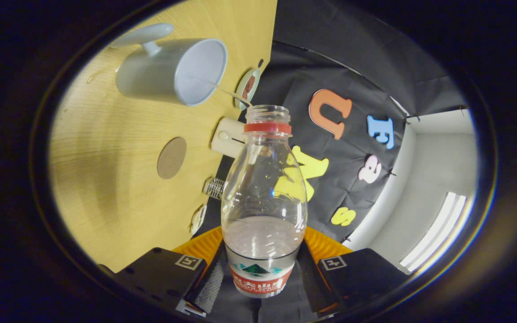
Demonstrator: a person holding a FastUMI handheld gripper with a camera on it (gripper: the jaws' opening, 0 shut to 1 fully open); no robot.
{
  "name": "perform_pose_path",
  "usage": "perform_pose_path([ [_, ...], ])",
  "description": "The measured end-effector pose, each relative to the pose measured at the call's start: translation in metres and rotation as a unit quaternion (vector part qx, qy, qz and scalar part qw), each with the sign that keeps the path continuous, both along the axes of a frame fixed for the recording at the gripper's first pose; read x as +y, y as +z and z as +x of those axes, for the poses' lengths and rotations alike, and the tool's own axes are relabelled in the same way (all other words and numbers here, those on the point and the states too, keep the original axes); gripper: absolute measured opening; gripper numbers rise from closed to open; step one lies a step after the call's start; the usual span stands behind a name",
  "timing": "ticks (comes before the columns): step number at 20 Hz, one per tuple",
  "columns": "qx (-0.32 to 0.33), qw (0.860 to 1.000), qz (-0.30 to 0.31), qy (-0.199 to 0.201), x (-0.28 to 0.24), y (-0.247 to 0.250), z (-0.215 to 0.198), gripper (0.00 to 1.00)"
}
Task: Take the bottle from table, then pour the juice into the cup, finally place the bottle on the coaster
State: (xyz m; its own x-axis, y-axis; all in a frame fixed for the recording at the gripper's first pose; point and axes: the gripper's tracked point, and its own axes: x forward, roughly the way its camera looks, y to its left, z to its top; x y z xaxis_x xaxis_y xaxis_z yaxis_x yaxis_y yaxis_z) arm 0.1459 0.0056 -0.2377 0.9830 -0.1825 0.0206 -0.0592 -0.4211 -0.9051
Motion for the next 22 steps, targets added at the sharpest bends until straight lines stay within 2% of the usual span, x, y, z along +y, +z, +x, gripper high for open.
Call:
perform_pose_path([
  [12,-0.006,1.000,-0.028,0.005,0.008,0.006,0.000,0.81],
  [22,-0.027,0.996,-0.080,0.029,0.031,0.040,0.001,0.81],
])
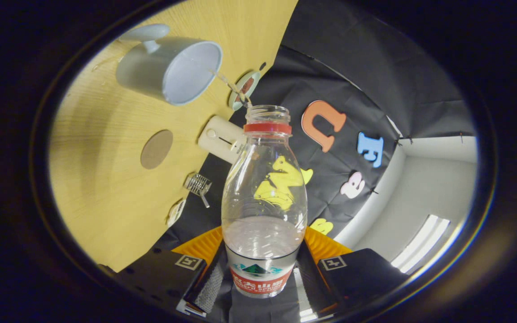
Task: Take the bottle from table, then pour the juice into the cup, finally place the bottle on the coaster
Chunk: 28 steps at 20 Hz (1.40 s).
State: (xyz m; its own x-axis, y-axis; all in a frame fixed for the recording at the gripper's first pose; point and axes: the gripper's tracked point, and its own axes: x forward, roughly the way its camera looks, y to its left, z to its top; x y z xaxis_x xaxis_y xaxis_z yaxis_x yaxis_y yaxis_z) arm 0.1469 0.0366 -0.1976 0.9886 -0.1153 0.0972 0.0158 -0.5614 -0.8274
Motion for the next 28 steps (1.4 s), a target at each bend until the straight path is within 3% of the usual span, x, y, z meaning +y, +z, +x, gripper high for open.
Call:
perform_pose_path([
  [12,-0.034,0.997,-0.063,0.034,0.027,0.059,0.002,0.81],
  [28,-0.034,0.997,-0.071,0.021,0.026,0.051,0.008,0.80],
])
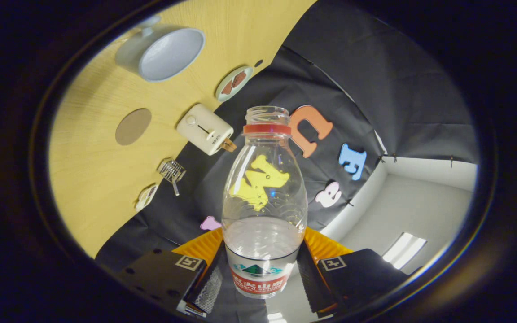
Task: Take the bottle from table, then pour the juice into the cup, finally place the bottle on the coaster
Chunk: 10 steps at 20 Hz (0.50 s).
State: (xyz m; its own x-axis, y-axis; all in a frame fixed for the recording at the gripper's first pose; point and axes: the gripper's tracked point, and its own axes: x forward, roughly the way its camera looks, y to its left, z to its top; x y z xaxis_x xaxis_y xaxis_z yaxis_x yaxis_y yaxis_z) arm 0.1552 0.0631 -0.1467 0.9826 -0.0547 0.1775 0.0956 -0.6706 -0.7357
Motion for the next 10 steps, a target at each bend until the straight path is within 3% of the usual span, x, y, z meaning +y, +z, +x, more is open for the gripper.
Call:
perform_pose_path([
  [5,0.006,0.998,0.069,-0.010,-0.006,-0.017,0.010,0.80],
  [10,0.016,0.984,0.180,-0.013,-0.009,-0.030,0.014,0.81],
])
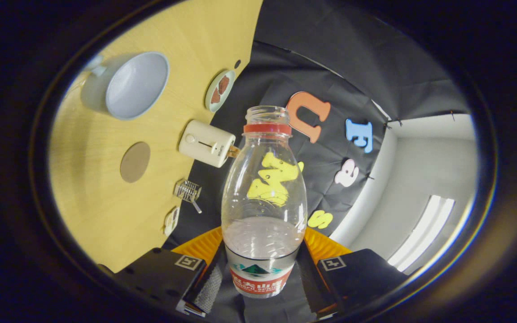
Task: Take the bottle from table, then pour the juice into the cup, finally place the bottle on the coaster
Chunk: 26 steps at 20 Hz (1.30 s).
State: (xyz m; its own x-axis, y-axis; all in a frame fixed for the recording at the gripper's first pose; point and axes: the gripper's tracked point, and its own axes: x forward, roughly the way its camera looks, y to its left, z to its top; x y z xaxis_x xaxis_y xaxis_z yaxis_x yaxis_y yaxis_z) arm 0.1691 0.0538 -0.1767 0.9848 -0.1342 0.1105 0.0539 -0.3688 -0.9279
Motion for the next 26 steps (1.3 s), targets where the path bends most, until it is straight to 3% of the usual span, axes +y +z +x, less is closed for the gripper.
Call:
perform_pose_path([
  [5,-0.003,0.991,0.136,-0.005,-0.001,-0.005,-0.007,0.81],
  [10,-0.014,0.960,0.281,-0.008,-0.006,-0.002,-0.009,0.81],
  [15,-0.005,0.897,0.441,-0.018,-0.011,-0.019,-0.012,0.81],
  [19,-0.022,0.851,0.525,0.005,-0.012,-0.006,-0.019,0.81],
  [24,-0.027,0.749,0.662,0.020,-0.013,-0.004,-0.010,0.81],
  [25,-0.024,0.732,0.681,0.019,-0.013,-0.007,-0.011,0.81],
  [26,-0.023,0.727,0.686,0.021,-0.013,-0.004,-0.011,0.81],
])
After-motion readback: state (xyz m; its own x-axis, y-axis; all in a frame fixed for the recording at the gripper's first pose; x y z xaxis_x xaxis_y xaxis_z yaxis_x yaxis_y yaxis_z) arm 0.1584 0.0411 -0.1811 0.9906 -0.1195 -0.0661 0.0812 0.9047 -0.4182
